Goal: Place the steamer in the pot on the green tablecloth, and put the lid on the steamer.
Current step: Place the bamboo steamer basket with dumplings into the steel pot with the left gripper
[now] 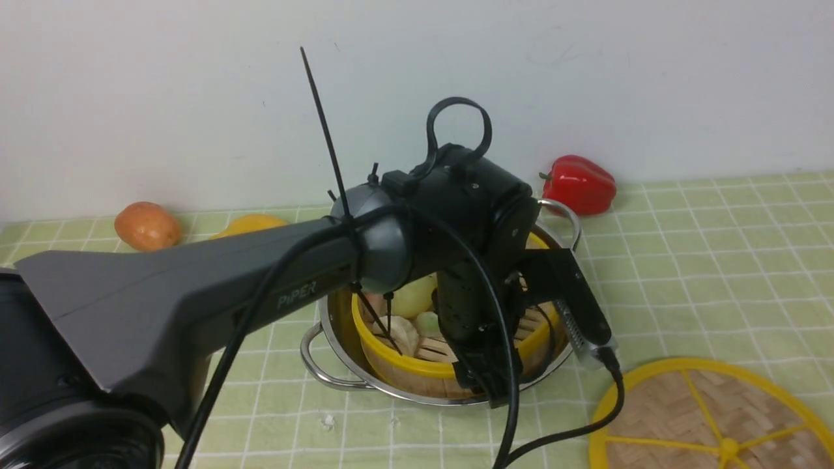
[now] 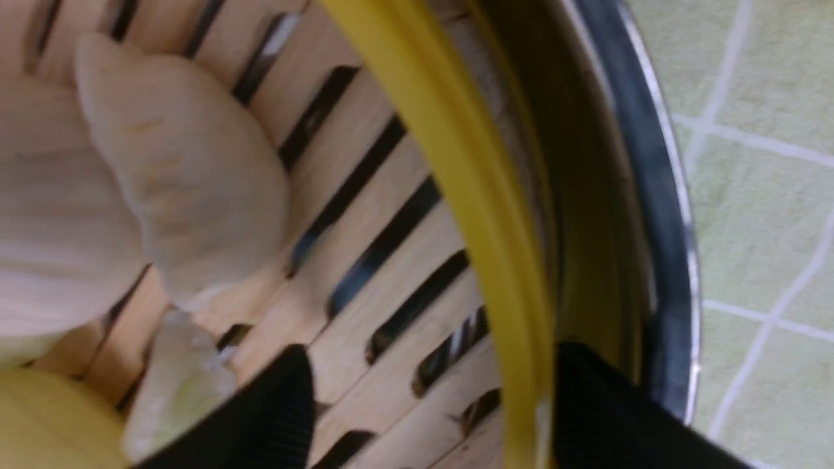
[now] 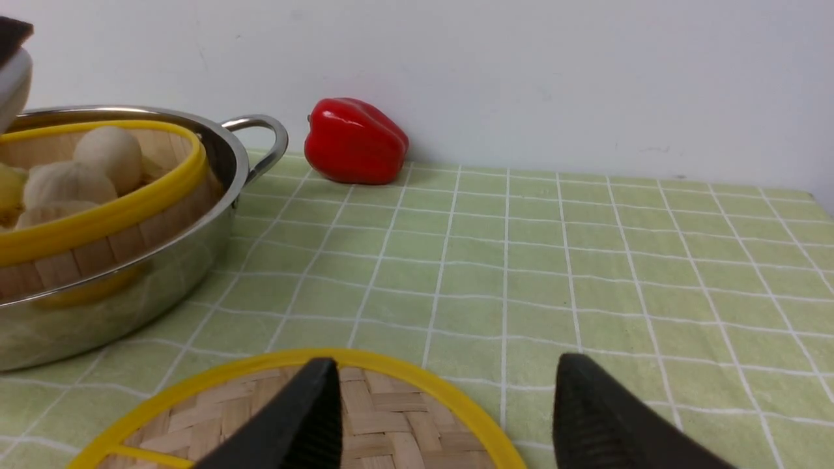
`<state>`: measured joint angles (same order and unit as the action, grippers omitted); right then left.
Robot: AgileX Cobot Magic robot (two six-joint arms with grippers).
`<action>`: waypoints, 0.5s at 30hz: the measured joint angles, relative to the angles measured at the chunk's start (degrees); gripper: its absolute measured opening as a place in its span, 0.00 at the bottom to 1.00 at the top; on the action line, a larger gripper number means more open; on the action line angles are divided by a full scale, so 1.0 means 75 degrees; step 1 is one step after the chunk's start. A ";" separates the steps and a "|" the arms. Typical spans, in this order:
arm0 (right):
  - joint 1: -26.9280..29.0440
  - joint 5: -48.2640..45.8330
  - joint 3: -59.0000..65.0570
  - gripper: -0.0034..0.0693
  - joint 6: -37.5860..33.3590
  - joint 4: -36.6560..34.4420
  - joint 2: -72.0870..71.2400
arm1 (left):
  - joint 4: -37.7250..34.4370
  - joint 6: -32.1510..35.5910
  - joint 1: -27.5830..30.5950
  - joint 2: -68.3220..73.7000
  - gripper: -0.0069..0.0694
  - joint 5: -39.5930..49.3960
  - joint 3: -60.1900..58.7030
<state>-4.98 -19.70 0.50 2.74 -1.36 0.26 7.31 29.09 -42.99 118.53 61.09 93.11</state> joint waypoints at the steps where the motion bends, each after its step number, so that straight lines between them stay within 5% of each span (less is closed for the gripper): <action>1: 0.0000 0.0000 0.0000 0.65 0.0000 0.0000 0.0000 | 0.0076 -0.0039 0.0000 -0.0034 0.74 0.0030 0.0044; 3: 0.0000 0.0000 0.0000 0.65 0.0000 0.0000 0.0000 | 0.0305 -0.0212 0.0000 -0.0206 0.81 0.0253 0.0280; 9: 0.0000 0.0000 0.0000 0.65 0.0000 0.0000 0.0000 | 0.0895 -0.0658 0.0000 -0.0653 0.82 0.0654 0.0998; 15: 0.0000 0.0000 0.0000 0.65 0.0000 0.0000 0.0000 | 0.2070 -0.1634 0.0012 -0.1372 0.60 0.1071 0.1825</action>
<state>-4.98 -19.70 0.50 2.74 -1.36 0.26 22.83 16.84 -42.91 108.24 69.13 106.80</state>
